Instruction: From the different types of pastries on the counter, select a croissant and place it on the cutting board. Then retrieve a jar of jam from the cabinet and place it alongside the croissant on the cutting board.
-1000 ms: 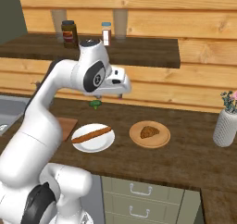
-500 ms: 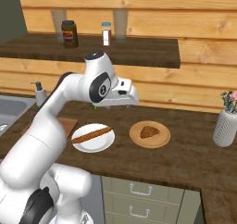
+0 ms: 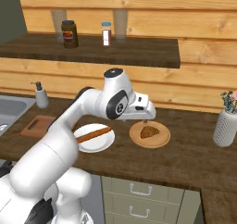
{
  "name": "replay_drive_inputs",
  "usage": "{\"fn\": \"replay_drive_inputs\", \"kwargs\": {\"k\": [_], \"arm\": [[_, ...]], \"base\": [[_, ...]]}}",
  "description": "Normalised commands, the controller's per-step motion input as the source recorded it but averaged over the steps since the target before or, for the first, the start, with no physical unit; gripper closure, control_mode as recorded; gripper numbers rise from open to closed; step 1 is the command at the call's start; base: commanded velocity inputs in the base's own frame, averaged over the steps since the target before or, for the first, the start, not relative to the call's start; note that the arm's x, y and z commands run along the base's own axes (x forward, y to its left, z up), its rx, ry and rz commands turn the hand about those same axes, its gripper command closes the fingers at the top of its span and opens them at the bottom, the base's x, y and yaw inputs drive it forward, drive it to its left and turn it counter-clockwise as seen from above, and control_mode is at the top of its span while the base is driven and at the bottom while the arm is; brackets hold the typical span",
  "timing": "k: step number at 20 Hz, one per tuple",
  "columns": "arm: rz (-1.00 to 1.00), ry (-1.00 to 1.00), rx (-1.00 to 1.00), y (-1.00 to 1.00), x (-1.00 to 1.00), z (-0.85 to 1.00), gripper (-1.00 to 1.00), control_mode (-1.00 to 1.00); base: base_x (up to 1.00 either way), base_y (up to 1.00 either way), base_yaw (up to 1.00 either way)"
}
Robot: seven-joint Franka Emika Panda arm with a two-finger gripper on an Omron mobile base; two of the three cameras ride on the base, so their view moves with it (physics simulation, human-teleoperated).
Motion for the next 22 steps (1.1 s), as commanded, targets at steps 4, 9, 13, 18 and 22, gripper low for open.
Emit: {"fn": "replay_drive_inputs", "kwargs": {"k": [4, 9, 13, 18, 22], "arm": [[-0.05, 0.00, -0.03, -0.24, 0.00, -0.29, -1.00, -1.00], [-0.03, 0.00, -0.03, -0.22, 0.00, -0.28, -1.00, -1.00], [-0.01, -0.02, -0.06, -0.09, 0.08, -0.15, -1.00, -1.00], [-0.11, 0.02, 0.00, -0.22, 0.20, -0.20, -1.00, -1.00], [-0.01, 0.13, 0.00, -0.29, 0.21, 0.00, -1.00, -1.00]], "base": [[0.00, 0.00, 0.00], [0.00, 0.00, 0.00], [0.00, 0.00, 0.00], [0.00, 0.00, 0.00], [0.00, 0.00, 0.00]]}}
